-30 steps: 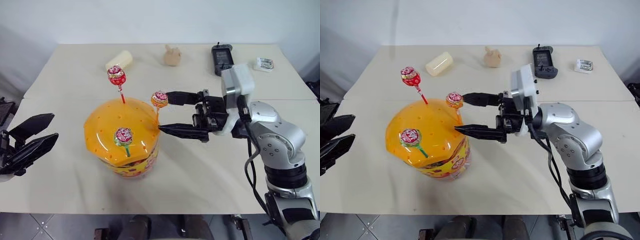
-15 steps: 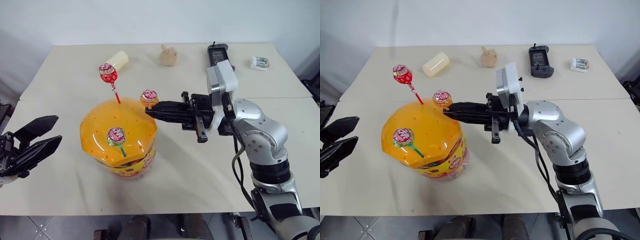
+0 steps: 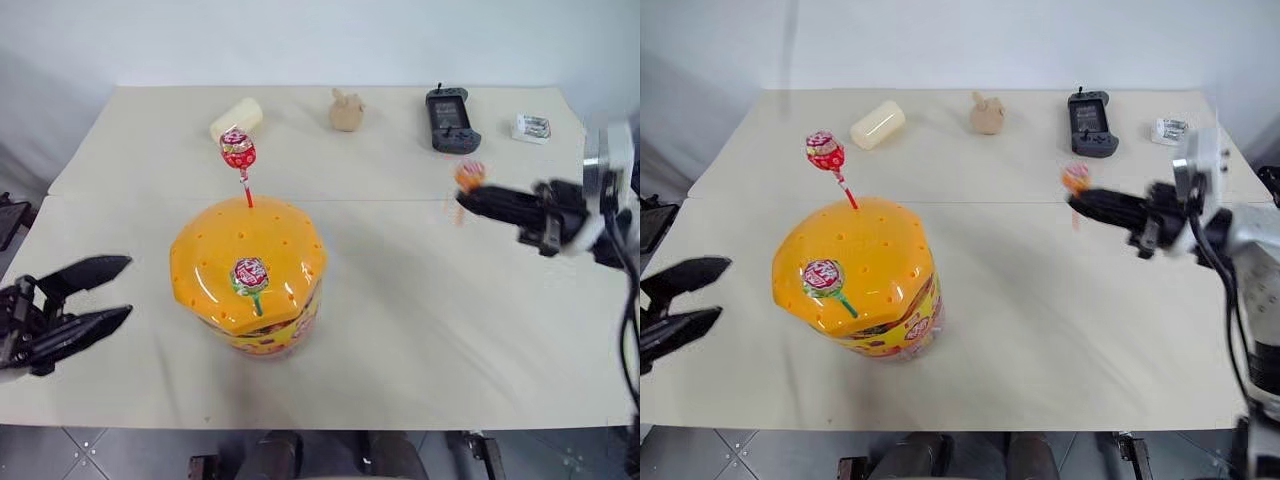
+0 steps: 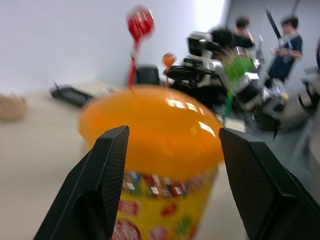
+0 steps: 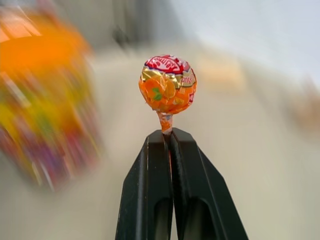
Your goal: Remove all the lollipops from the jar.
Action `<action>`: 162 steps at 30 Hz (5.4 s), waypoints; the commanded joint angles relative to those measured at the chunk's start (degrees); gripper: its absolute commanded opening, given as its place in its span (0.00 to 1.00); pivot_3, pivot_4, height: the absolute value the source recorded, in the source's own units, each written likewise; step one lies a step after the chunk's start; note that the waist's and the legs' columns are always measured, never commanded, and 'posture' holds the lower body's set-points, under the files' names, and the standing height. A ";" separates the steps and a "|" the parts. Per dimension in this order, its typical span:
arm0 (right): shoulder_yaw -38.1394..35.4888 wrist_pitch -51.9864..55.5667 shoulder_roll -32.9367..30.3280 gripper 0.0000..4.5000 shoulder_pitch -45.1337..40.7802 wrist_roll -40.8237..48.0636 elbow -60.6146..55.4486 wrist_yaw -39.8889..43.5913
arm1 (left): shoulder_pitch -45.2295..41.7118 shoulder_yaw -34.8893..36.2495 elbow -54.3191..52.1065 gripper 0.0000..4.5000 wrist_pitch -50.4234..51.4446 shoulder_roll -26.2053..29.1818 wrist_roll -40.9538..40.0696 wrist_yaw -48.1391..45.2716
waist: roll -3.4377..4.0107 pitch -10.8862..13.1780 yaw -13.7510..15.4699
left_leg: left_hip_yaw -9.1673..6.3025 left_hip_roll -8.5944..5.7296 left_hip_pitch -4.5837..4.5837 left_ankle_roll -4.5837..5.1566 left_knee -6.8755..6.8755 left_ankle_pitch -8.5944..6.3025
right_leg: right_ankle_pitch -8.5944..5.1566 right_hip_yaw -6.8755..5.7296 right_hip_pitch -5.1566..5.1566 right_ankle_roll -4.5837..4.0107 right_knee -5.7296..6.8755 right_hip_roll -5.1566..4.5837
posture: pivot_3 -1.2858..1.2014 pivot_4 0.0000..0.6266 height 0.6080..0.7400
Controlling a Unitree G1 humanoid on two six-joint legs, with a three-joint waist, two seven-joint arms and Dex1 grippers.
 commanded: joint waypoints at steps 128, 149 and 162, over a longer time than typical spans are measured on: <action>16.58 12.64 23.14 0.84 -39.39 0.40 4.15 -2.72 | 2.06 7.05 3.72 0.68 -5.88 -8.16 -0.67 11.26 | 0.84 0.40 -2.62 | 2.25 1.87 0.49 -0.46 0.89 -0.89 | 0.71 0.71 -0.17 -0.54 0.03 1.32 | 0.52 0.24 1.00; 30.01 21.16 48.62 0.84 -54.08 -1.71 3.75 -11.60 | 4.02 6.50 2.44 0.68 -8.52 -11.14 -0.32 12.32 | 0.49 0.18 -3.28 | 2.08 1.86 -0.30 -0.62 1.15 -0.80 | 0.78 0.01 -1.09 -0.84 0.73 1.35 | 0.52 0.24 1.00; 29.49 18.06 52.15 0.33 -53.54 -3.35 5.33 -10.79 | 3.99 7.06 2.00 0.68 -7.96 -10.42 -1.19 12.15 | 0.48 0.18 -3.75 | 2.08 1.90 -0.29 -0.66 1.15 -0.78 | 0.79 0.02 -1.11 -0.86 0.77 1.40 | 0.52 0.24 1.00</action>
